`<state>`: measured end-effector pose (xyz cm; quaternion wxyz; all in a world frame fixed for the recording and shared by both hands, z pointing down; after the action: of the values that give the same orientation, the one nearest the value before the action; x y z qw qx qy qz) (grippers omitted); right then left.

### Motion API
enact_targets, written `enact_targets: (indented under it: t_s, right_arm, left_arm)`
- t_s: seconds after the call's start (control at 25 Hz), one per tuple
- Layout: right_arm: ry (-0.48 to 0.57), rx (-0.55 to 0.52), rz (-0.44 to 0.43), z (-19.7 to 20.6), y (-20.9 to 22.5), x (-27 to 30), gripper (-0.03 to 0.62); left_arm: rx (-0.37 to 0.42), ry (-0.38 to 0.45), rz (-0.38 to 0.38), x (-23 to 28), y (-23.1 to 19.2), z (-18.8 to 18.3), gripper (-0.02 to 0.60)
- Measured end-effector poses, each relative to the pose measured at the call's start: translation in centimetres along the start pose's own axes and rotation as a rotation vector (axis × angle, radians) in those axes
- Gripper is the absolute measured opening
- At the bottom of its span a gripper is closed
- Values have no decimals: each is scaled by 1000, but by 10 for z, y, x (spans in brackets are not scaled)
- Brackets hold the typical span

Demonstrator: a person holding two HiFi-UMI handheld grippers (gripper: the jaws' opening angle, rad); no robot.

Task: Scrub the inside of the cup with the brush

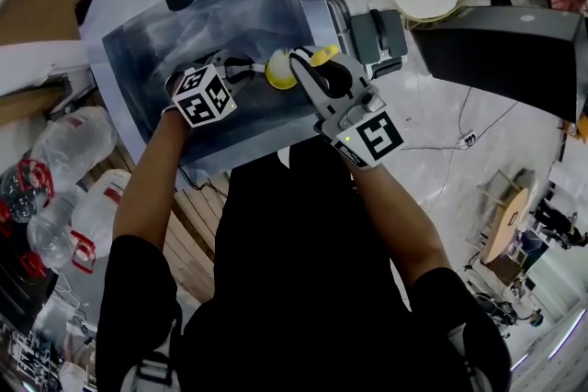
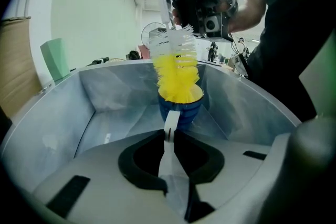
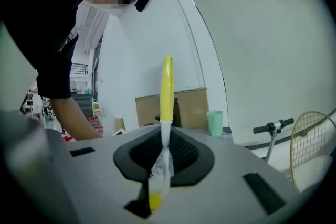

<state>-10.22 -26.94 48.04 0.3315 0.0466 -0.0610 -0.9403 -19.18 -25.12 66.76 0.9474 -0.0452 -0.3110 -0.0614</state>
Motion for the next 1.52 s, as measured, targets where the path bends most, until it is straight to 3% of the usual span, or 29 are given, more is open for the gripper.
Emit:
enact_targets:
  t_s: [0.16, 0.36, 0.68, 1.0, 1.2, 1.32, 1.52]
  right_arm:
    - [-44, -32, -24, 27, -4, 3, 48]
    - [-122, 29, -39, 63, -10, 1, 48]
    - [-126, -35, 1, 27, 5, 13, 48]
    - [-197, -63, 11, 65, 7, 5, 48]
    - [-197, -42, 32, 44, 9, 9, 48]
    - [-197, -91, 15, 25, 8, 7, 49]
    - [-254, -56, 23, 53, 7, -6, 49]
  left_arm:
    - [-3, -3, -2, 1, -1, -1, 71]
    - [-5, -6, -7, 0, -1, -2, 71]
    - [9, -8, -2, 0, 0, 1, 71]
    - [3, -3, 0, 1, 1, -1, 71]
    - [-4, -8, -8, 0, 0, 1, 72]
    - [-2, -6, -9, 0, -1, 1, 71]
    - [-20, -6, -17, 0, -3, 2, 71]
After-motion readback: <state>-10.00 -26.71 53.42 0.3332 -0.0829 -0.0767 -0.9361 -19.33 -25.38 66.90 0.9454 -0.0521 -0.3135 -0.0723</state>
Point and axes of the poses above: the fingertips, and each gripper's own axes: x forward along the fingers, y to its right, z out of its underside, the point moved 3 cm from there along -x, backward along the fingers, and after that the axes turned 11 degrees about y, right-handed, at the moved point
